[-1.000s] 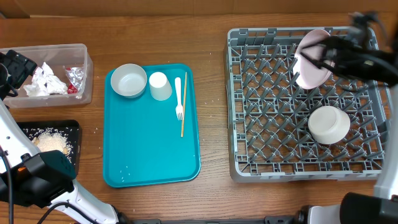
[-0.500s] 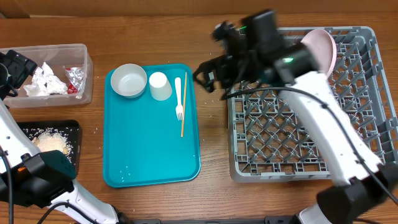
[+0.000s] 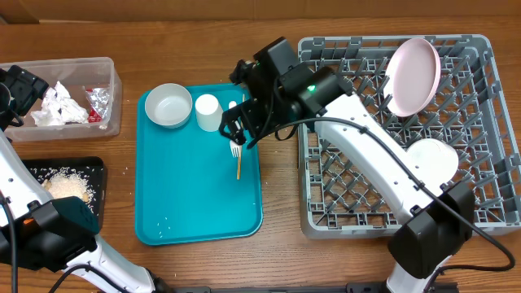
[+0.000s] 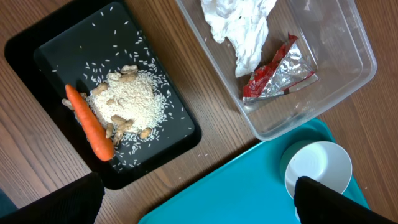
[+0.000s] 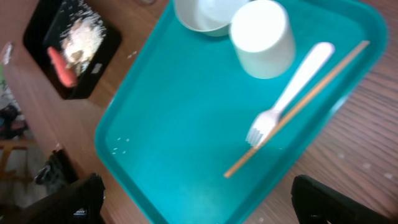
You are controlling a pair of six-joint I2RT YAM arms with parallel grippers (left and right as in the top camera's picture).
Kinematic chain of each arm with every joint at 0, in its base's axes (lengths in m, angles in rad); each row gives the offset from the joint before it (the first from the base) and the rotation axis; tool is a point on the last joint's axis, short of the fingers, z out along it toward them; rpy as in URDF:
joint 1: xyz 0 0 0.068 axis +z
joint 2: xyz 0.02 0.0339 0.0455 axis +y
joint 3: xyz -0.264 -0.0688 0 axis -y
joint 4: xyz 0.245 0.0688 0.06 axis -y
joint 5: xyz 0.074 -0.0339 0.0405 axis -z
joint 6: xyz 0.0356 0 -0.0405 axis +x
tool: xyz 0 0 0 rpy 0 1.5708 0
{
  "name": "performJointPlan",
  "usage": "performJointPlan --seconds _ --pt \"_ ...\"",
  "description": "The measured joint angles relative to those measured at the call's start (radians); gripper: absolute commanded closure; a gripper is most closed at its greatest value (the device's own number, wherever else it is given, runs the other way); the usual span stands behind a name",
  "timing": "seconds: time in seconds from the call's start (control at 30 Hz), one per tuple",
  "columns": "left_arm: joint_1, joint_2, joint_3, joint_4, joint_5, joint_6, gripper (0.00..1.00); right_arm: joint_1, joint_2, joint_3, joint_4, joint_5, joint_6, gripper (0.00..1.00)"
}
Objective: Sort waste into correct bins and load items into the dishwasher rack
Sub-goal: 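Swing the right gripper left over the teal tray toward the second bowl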
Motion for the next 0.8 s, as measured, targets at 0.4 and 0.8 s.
performJointPlan --seconds 0.4,0.8 --pt "0.0 0.0 0.0 0.0 0.0 0.0 0.0 0.084 0.0 0.0 0.064 -0.011 -0.001 0.0" --pt "0.0 0.0 0.0 0.0 0.0 0.0 0.0 0.082 0.0 0.0 0.08 0.289 0.038 0.0"
